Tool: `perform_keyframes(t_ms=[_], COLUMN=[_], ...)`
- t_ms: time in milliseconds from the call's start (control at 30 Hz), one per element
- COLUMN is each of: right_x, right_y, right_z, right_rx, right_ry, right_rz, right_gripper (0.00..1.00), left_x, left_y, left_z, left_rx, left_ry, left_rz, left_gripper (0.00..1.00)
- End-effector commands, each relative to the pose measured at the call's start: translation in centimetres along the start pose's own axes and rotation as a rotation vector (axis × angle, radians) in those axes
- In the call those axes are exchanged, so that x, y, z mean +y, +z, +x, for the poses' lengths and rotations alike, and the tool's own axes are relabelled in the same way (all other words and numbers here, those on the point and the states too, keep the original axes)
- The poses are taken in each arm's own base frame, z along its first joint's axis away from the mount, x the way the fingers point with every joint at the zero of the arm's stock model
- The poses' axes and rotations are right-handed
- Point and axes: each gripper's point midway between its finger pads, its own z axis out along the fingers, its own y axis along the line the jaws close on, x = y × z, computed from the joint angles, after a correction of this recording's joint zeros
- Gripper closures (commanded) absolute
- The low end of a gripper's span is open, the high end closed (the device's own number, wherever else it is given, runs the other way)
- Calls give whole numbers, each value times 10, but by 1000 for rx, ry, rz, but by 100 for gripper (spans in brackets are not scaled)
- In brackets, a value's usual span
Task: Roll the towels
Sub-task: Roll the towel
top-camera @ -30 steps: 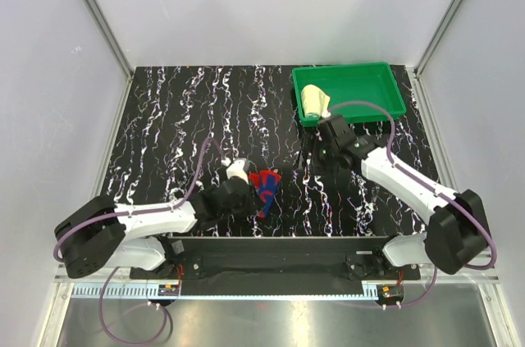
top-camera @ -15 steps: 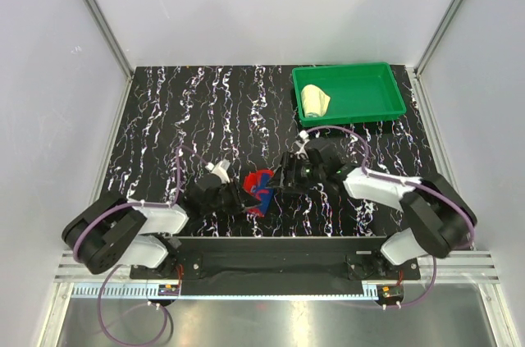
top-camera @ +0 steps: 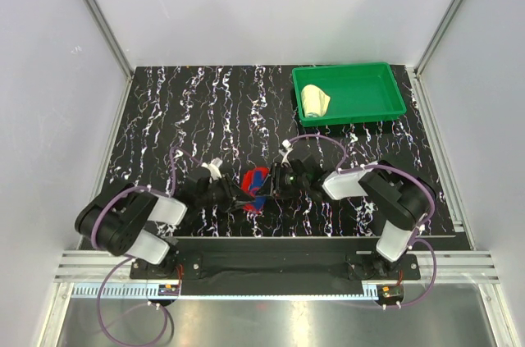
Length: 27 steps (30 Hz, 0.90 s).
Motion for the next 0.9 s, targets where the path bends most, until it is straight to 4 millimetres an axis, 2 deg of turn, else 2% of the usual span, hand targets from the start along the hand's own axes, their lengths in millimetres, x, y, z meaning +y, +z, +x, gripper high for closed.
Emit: perform_keyframes(t_ms=[0, 67, 100, 133, 167, 200, 233, 267, 300, 333, 367, 400, 433, 467, 500, 533, 567, 600, 633, 667, 700, 733, 767, 833, 867], right_x=[3, 6, 3, -1, 5, -6, -1, -3, -16, -11, -12, -13, -14, -14, -21, -15, -16, -23, -17, -17, -21, -17, -15, -14, -15], right_y=[4, 4, 1, -2, 0, -6, -6, -8, -16, -17, -20, -25, -27, -28, -32, -32, -32, -35, -33, -32, -32, -30, -30, -27, -27], right_z=[-9, -16, -14, -14, -23, -15, -25, -26, -13, -21, -21, -20, -19, -18, -12, -16, -15, -8, -12, -9, -5, -6, -5, -4, -3], right_rx=[-44, -57, -41, -29, -53, -11, -29, -23, 34, 16, 24, 35, 44, 54, 84, 77, 87, 120, 121, 140, 164, 168, 175, 191, 197], right_ry=[-32, -46, -46, -46, -63, -46, -56, -67, -53, -71, -84, -91, -90, -94, -84, -96, -99, -95, -100, -109, -105, -108, -111, -107, -105], right_rz=[8, 22, 52, 104, 98, 171, 197, 230, 315, 342, 373, 420, 439, 456, 506, 518, 537, 582, 581, 591, 617, 613, 615, 616, 621], right_gripper=[62, 66, 71, 73, 73, 74, 75, 75, 76, 76, 76, 77, 77, 77, 77, 78, 78, 78, 78, 78, 78, 78, 78, 78, 78], left_x=[19, 24, 24, 24, 22, 31, 35, 21, 40, 27, 16, 30, 17, 6, 12, 4, -10, -8, -15, -28, -30, -32, -42, -44, -52], left_y=[1, 3, 4, 4, 3, 2, 0, 0, -6, -11, -11, -20, -25, -27, -34, -38, -38, -43, -45, -42, -45, -44, -41, -36, -31], left_z=[15, 18, 18, 16, 16, 16, 15, 7, 6, -1, -6, -10, -17, -18, -23, -27, -22, -28, -27, -18, -22, -20, -10, -9, 1], left_rx=[65, 78, 78, 69, 70, 62, 55, 27, 6, -39, -60, -94, -135, -146, -182, -214, -218, -265, -283, -277, -322, -330, -324, -362, -349], left_ry=[-33, -44, -39, -27, -10, -13, 4, 90, 87, 141, 207, 218, 257, 312, 337, 371, 431, 466, 497, 551, 582, 612, 661, 721, 777], left_rz=[-33, -40, -34, -35, -30, -79, -112, -101, -222, -219, -233, -336, -326, -334, -406, -411, -402, -455, -457, -439, -467, -478, -458, -481, -463], left_gripper=[100, 100, 95, 89, 82, 69, 62, 57, 53, 44, 41, 38, 22, 17, 16, 11, 11, 11, 11, 10, 10, 10, 9, 9, 9])
